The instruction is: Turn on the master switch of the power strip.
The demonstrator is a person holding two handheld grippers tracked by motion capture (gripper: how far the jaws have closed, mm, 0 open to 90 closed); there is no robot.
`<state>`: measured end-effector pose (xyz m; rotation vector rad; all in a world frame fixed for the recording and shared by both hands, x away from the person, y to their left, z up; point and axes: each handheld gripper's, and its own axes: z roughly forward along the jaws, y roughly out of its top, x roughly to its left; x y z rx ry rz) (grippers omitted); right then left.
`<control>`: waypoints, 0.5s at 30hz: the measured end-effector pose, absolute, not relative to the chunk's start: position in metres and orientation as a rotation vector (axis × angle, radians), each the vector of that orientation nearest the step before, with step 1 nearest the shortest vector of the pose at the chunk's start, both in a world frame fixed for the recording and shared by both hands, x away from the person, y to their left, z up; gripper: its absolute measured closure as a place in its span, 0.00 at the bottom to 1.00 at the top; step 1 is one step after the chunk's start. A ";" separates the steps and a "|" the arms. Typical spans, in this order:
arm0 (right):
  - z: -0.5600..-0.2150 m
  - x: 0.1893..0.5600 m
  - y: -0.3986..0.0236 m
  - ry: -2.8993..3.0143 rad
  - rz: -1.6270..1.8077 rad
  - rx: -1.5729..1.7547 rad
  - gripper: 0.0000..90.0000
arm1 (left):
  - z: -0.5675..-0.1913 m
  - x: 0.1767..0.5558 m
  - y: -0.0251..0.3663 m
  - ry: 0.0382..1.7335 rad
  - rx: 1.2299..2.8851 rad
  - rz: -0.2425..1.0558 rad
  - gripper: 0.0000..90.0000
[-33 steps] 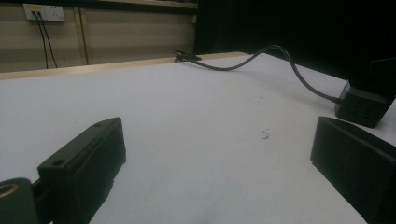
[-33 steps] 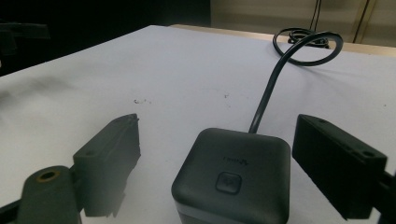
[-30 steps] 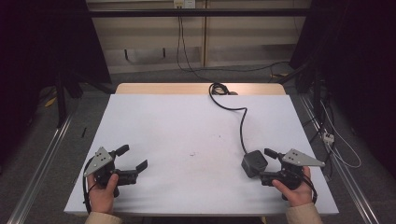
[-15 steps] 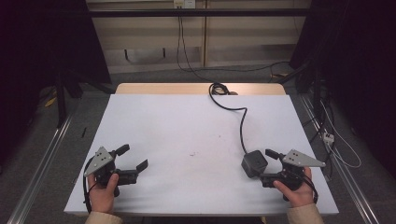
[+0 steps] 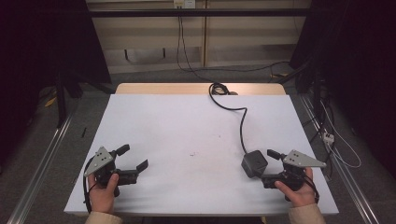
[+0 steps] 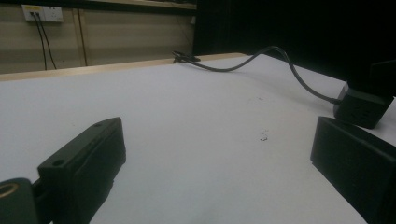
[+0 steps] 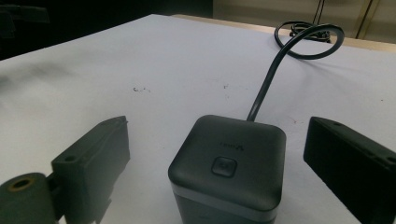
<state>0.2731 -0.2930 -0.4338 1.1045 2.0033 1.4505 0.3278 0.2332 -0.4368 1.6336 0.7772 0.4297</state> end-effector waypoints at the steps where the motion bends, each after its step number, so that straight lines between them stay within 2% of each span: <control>1: -0.434 0.273 -0.293 2.007 1.447 1.105 0.06 | -0.437 0.328 0.233 0.777 1.634 0.430 0.03; 15: -0.437 0.271 -0.300 2.027 1.426 1.107 0.06 | -0.437 0.328 0.233 0.776 1.632 0.432 0.03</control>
